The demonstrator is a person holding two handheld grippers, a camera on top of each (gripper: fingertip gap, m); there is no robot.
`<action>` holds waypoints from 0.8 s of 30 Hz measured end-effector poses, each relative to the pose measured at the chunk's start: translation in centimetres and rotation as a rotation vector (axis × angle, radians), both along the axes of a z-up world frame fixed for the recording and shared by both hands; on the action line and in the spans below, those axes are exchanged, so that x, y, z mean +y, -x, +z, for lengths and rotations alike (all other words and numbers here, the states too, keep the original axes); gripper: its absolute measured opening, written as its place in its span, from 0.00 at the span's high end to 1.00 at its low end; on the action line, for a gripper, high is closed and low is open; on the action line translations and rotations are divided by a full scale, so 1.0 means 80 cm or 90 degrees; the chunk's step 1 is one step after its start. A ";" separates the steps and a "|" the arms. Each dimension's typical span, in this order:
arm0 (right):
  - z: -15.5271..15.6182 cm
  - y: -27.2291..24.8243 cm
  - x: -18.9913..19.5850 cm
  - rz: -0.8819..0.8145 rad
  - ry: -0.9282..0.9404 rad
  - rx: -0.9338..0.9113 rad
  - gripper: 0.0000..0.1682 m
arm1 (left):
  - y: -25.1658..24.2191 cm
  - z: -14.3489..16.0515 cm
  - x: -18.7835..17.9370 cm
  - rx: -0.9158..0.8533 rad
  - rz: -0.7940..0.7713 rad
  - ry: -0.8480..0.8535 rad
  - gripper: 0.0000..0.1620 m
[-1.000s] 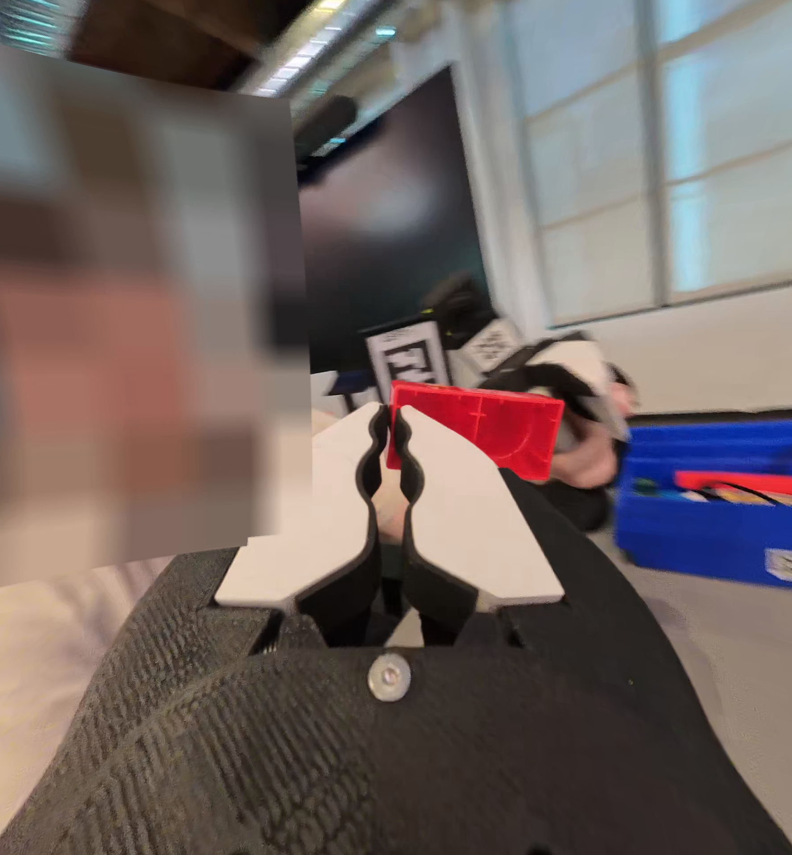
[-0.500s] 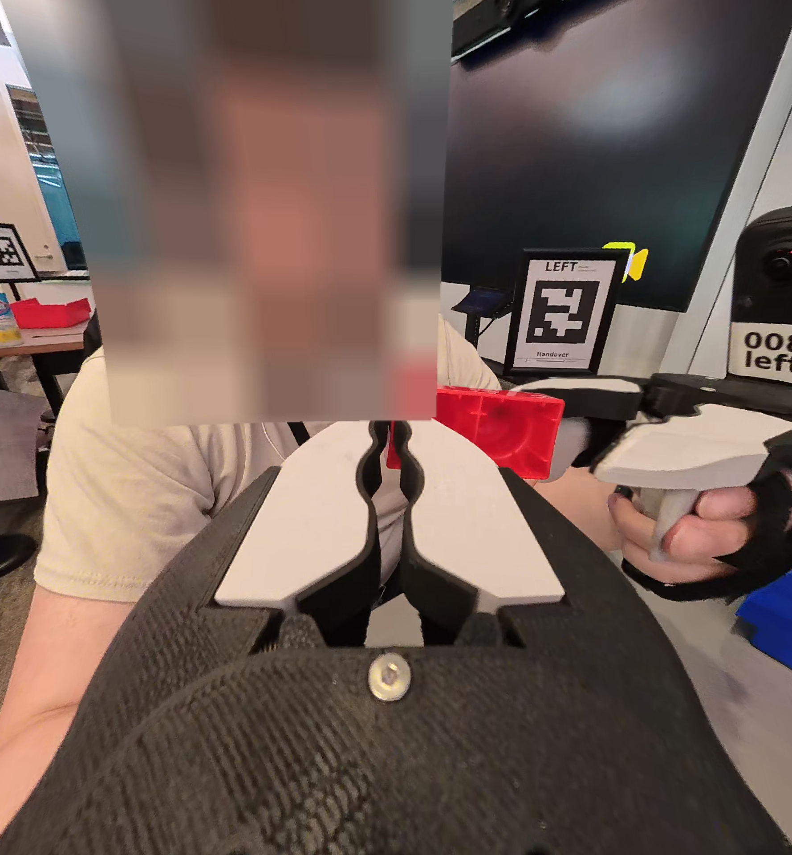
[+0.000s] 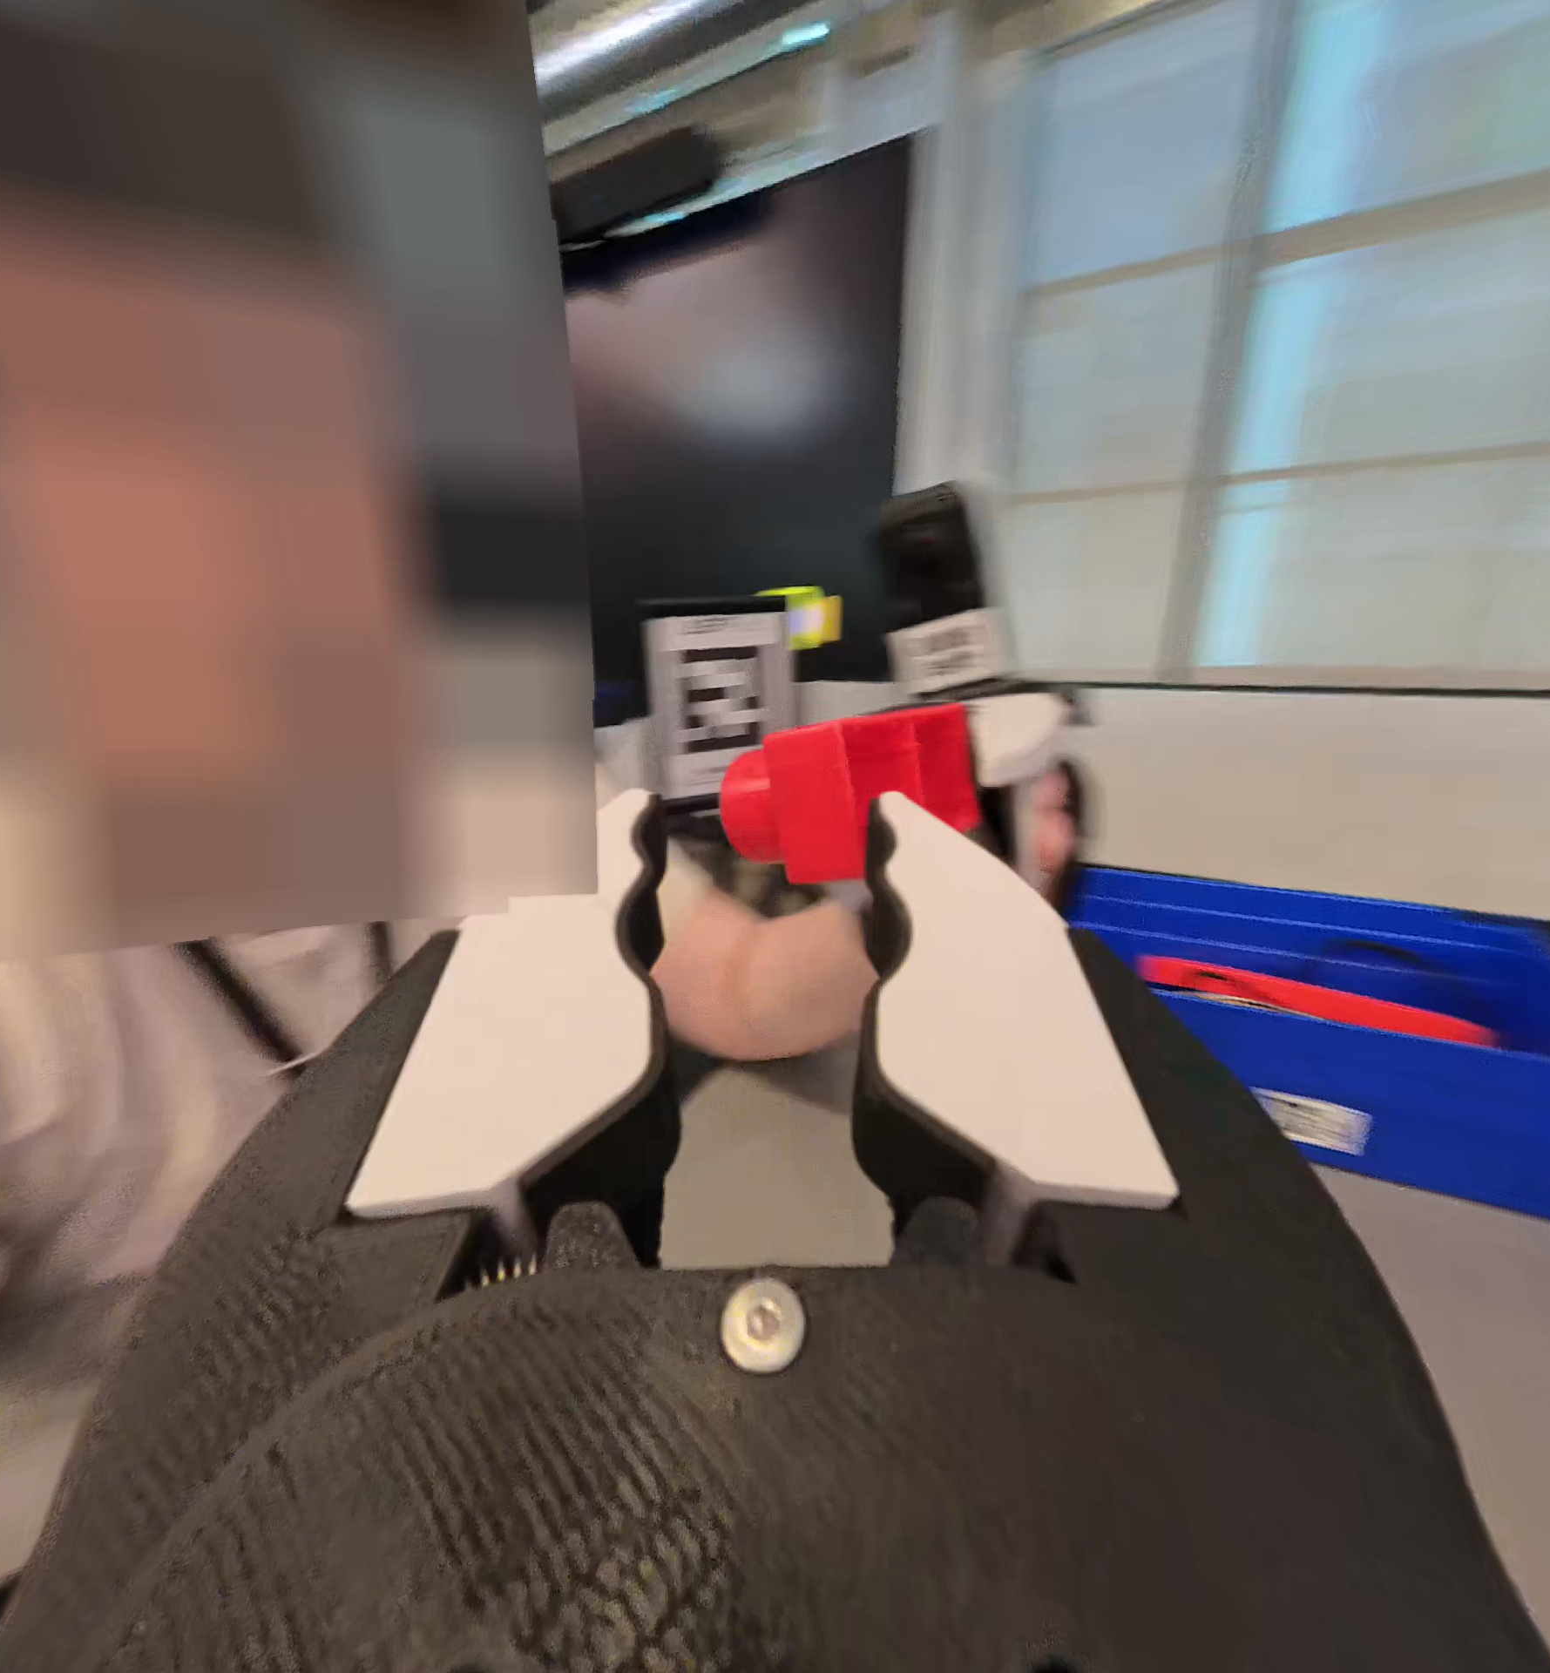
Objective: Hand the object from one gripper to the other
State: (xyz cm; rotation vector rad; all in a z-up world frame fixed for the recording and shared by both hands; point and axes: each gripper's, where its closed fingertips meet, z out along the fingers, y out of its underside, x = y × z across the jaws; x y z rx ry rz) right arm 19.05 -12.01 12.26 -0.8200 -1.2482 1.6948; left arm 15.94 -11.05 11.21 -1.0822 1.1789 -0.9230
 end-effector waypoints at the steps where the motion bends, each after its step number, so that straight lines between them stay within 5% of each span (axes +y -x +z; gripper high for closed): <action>1: 0.003 0.003 0.026 -0.103 -0.008 0.002 0.73 | 0.010 0.005 0.019 -0.004 0.072 -0.025 0.73; 5: 0.006 0.001 0.093 -0.543 -0.234 -0.033 0.68 | 0.055 0.018 0.077 0.040 0.373 -0.208 0.73; 9: 0.007 0.017 0.087 -0.808 -0.607 -0.134 0.66 | 0.051 0.002 0.089 0.131 0.463 -0.247 0.73; 14: -0.012 0.049 0.083 -0.910 -0.877 -0.212 0.61 | 0.032 -0.011 0.083 0.148 0.476 -0.185 0.73; 24: -0.011 0.047 0.102 -1.051 -0.949 -0.210 0.70 | 0.018 -0.016 0.069 0.113 0.438 -0.048 0.73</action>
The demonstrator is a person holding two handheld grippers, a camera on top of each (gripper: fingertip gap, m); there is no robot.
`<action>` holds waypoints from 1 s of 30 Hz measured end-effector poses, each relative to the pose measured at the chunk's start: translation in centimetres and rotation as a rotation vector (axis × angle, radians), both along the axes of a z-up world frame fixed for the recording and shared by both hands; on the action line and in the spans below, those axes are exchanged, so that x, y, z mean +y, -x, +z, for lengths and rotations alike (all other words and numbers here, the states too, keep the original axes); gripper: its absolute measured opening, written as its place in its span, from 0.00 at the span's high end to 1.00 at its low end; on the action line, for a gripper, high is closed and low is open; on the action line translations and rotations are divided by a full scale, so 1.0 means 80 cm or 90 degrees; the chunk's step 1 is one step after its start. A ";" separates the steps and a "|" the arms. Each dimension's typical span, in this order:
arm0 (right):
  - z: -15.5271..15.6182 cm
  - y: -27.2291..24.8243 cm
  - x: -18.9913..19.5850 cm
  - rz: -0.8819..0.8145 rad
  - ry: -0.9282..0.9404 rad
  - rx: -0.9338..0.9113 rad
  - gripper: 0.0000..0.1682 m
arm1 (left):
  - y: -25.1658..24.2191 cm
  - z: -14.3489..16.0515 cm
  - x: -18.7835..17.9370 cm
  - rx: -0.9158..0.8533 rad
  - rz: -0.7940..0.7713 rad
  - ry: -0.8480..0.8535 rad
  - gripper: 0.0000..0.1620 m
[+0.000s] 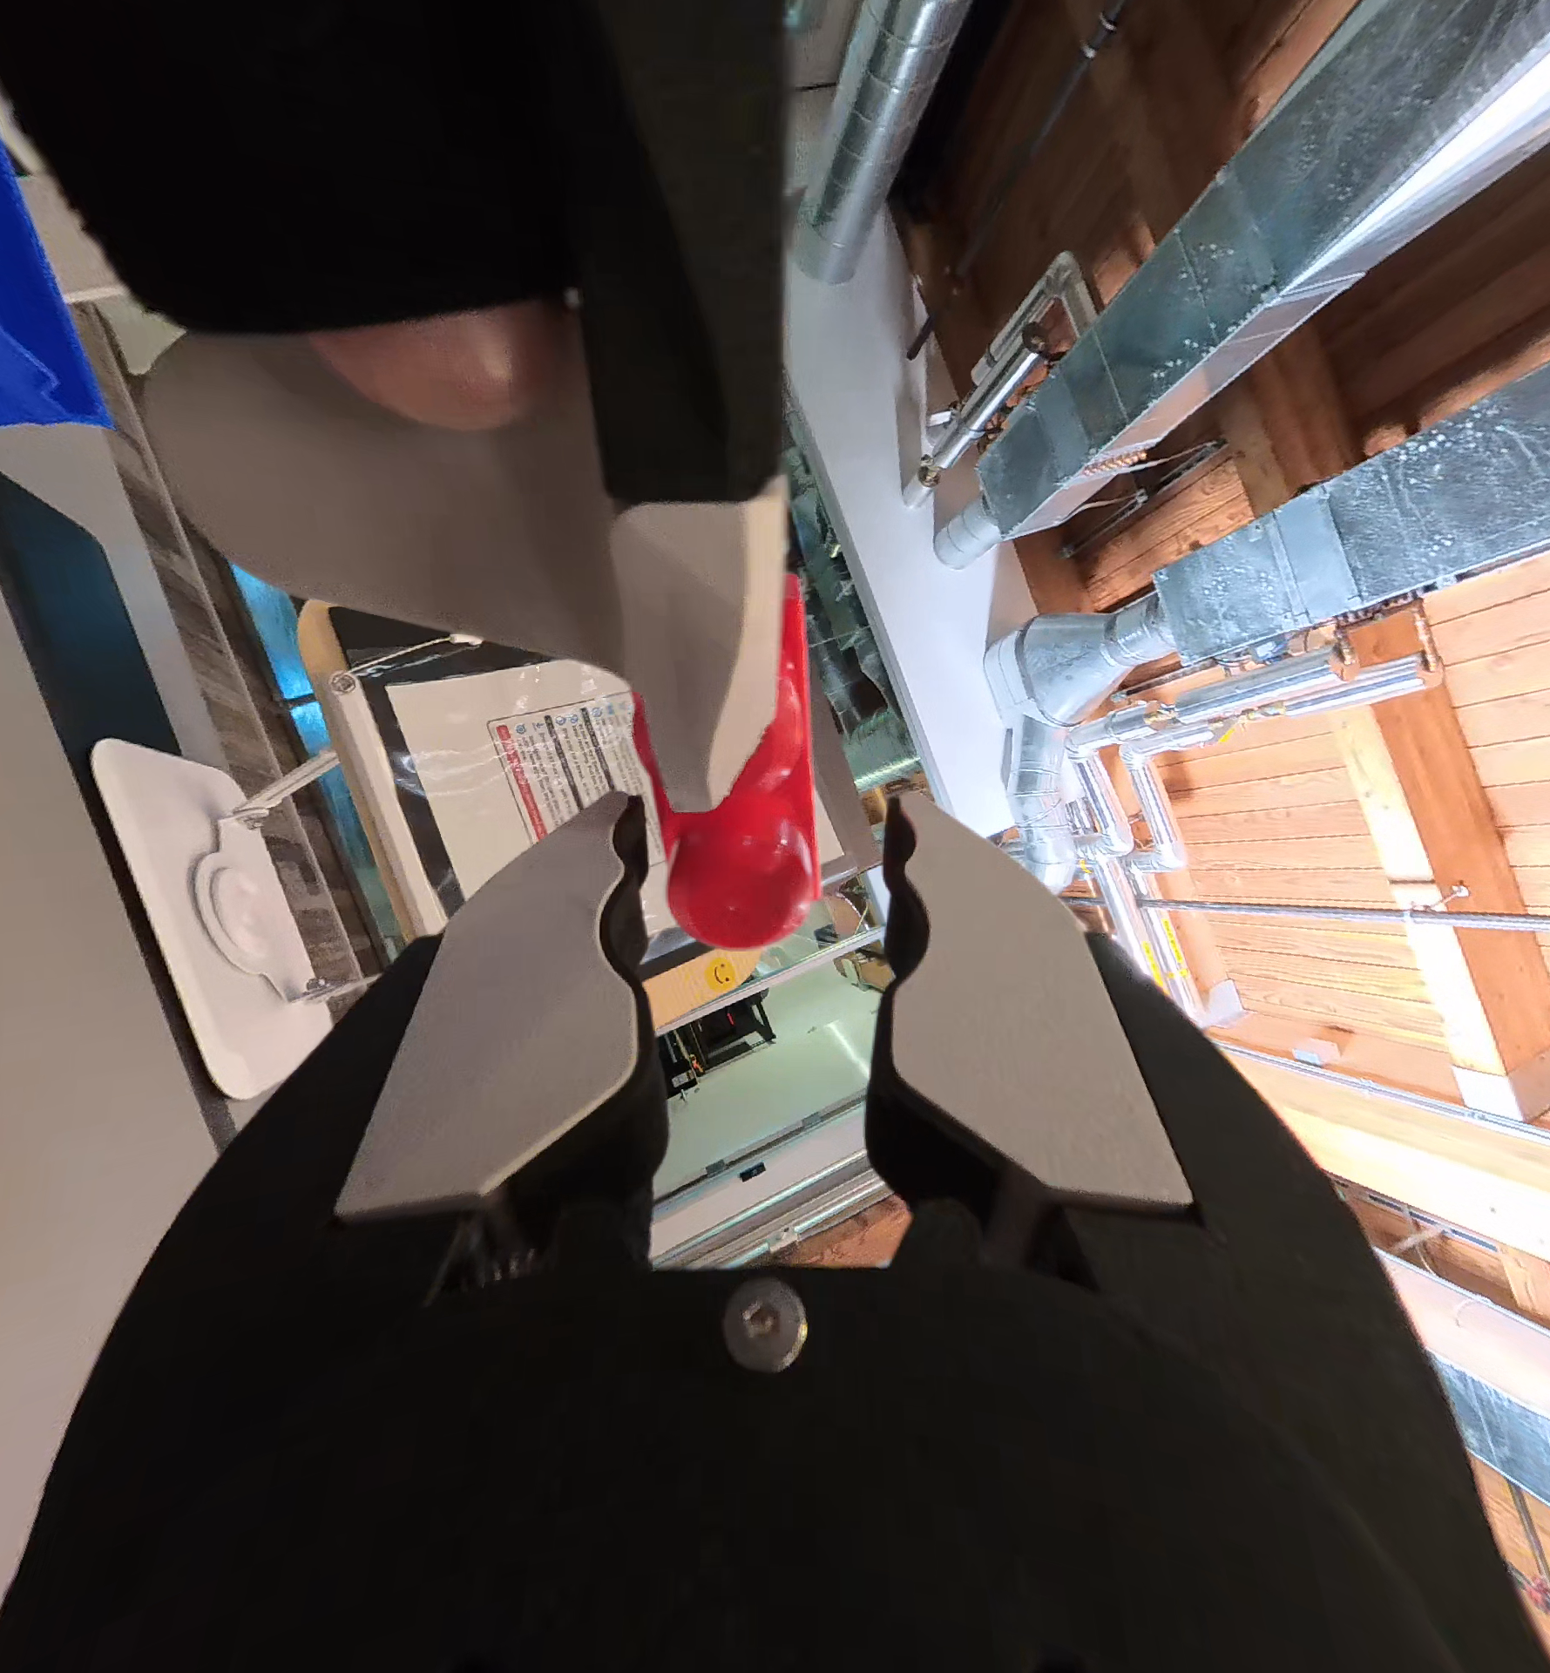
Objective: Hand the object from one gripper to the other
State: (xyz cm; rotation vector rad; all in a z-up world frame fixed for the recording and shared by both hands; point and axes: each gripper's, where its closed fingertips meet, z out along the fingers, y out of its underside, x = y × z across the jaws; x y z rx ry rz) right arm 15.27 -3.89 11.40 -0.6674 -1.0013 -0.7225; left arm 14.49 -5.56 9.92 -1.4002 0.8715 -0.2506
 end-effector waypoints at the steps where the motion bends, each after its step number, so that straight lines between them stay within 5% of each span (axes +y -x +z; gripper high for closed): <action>1: -0.003 0.000 0.002 -0.004 0.003 -0.007 0.71 | -0.001 -0.001 -0.001 -0.007 -0.006 0.012 0.73; 5: -0.010 -0.005 0.012 -0.007 0.039 0.001 0.79 | -0.006 -0.003 -0.003 0.001 -0.032 0.004 0.63; 9: -0.010 -0.022 0.026 0.109 0.208 0.144 0.79 | 0.002 0.013 -0.009 -0.027 -0.052 0.006 0.54; 13: 0.002 -0.018 0.009 0.429 0.519 0.361 0.79 | 0.012 0.015 -0.006 -0.071 -0.104 0.061 0.55; 16: 0.024 -0.014 -0.039 0.744 0.691 0.409 0.79 | 0.007 0.015 -0.007 -0.115 -0.180 0.087 0.56; 19: 0.042 -0.025 -0.060 0.939 0.797 0.457 0.79 | -0.003 0.020 -0.018 -0.148 -0.261 0.076 0.56; 26: 0.041 -0.014 -0.042 1.176 1.083 0.684 0.80 | -0.001 0.036 -0.025 0.069 -0.046 -0.354 0.59; 30: 0.029 0.009 -0.041 1.248 1.202 0.788 0.79 | -0.017 0.015 -0.019 0.158 0.006 -0.420 0.60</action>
